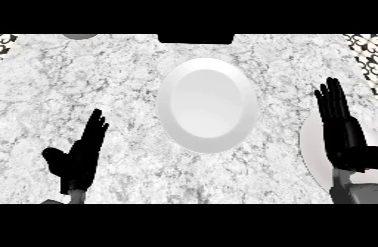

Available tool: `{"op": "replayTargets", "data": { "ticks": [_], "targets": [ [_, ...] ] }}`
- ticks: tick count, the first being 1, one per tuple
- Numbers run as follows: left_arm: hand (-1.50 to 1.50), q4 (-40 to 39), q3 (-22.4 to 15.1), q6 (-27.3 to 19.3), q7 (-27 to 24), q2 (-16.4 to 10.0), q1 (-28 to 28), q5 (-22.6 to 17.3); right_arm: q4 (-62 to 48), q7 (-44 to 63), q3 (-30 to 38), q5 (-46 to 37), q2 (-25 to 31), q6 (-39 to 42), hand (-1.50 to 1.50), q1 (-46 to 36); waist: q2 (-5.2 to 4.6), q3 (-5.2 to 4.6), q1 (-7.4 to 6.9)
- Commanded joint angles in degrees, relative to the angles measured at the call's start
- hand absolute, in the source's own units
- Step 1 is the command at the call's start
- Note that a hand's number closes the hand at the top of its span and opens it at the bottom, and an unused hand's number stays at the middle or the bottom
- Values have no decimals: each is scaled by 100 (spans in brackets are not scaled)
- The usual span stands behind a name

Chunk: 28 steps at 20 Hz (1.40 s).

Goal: Pick the bell pepper from the plate and place it in the plate

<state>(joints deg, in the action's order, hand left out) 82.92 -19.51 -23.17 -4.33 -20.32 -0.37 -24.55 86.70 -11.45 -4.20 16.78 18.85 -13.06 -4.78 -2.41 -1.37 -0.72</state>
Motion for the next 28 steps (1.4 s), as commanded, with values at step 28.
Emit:
{"op": "replayTargets", "data": {
  "ticks": [28],
  "targets": [
    [0,160,396,297,-603,-1567,476,1373,1375,1682,483,-5022,-776,-3688,-150,2817,204,96,13]
  ]
}}
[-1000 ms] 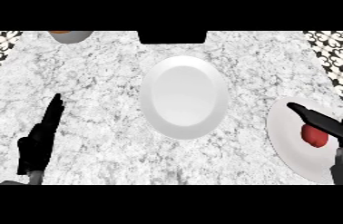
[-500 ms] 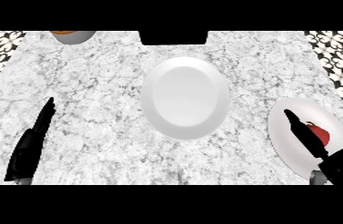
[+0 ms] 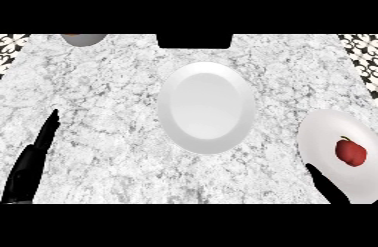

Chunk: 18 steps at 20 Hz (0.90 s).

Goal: Pick the bell pepper from the plate and place it in the plate

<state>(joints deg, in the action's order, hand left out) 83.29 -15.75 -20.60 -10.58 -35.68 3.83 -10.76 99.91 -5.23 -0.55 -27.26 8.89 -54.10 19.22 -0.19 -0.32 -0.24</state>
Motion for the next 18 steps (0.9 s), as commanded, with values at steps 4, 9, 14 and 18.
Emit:
{"op": "replayTargets", "data": {
  "ticks": [4,9,14,18],
  "targets": [
    [0,-45,148,194,60,-144,-81,-41,574,2563,228,-1530,293,1201,-150,462,-24,-11,-44],
    [0,-132,46,91,-85,126,-2,75,1120,4484,686,-2073,895,2881,-150,-179,-10,-2,-67],
    [0,-82,110,137,54,127,-163,200,1167,5723,639,-1956,1183,4389,-150,-1144,13,23,-36],
    [0,7,200,165,-13,216,36,193,499,5997,605,-1813,1297,5036,-150,-1559,16,30,-45]
  ]
}}
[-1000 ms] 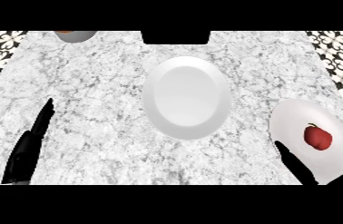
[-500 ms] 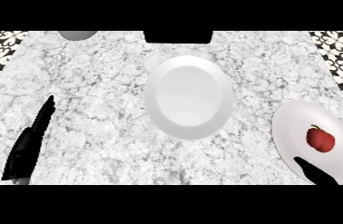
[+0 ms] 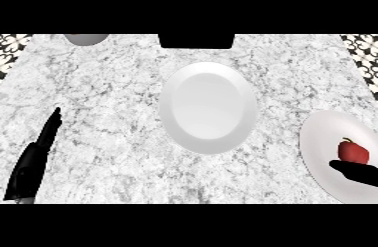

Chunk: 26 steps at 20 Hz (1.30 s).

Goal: Pick the bell pepper from the plate and place it in the plate

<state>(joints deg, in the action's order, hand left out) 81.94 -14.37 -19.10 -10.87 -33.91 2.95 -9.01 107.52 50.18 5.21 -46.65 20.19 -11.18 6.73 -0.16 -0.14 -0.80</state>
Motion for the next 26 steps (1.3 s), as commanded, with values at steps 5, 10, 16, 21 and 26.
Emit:
{"op": "replayTargets", "data": {
  "ticks": [5,10,16,21,26],
  "targets": [
    [0,-17,264,187,62,112,47,115,-456,266,304,502,395,1355,-150,-166,18,13,84],
    [0,130,247,88,309,486,-32,604,-1090,-232,516,588,320,1409,-150,-382,17,15,84],
    [0,-46,858,850,107,321,31,381,-1226,-69,329,546,84,1807,-150,-698,17,13,75],
    [0,225,728,590,298,664,136,779,-2749,-1296,962,819,376,1481,-150,-821,11,18,54],
    [0,29,1263,1070,146,802,198,905,-2420,-727,783,478,154,1759,-150,-1029,17,13,69]
  ]
}}
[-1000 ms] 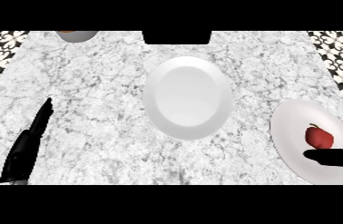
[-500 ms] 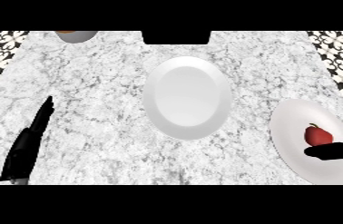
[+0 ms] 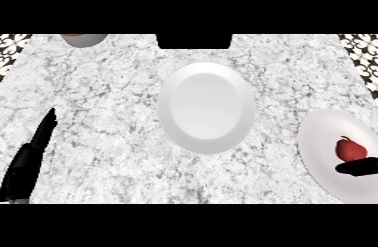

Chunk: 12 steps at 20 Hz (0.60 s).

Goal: Pick the bell pepper from the plate and place it in the plate

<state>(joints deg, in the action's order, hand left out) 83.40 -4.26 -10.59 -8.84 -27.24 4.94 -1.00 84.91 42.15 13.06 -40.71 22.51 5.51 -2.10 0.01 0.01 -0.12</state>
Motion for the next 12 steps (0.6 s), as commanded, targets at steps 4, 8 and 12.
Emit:
{"op": "replayTargets", "data": {
  "ticks": [4,8,12],
  "targets": [
    [0,-183,491,500,-43,142,-161,157,-634,-565,85,-165,-206,-366,-150,-26,-1,-1,10],
    [0,108,394,311,170,544,-99,649,-750,-654,163,-158,-129,-188,-150,-105,1,-1,9],
    [0,472,468,449,362,541,141,603,-598,-1084,157,-186,-261,-630,150,57,4,0,8]
  ]
}}
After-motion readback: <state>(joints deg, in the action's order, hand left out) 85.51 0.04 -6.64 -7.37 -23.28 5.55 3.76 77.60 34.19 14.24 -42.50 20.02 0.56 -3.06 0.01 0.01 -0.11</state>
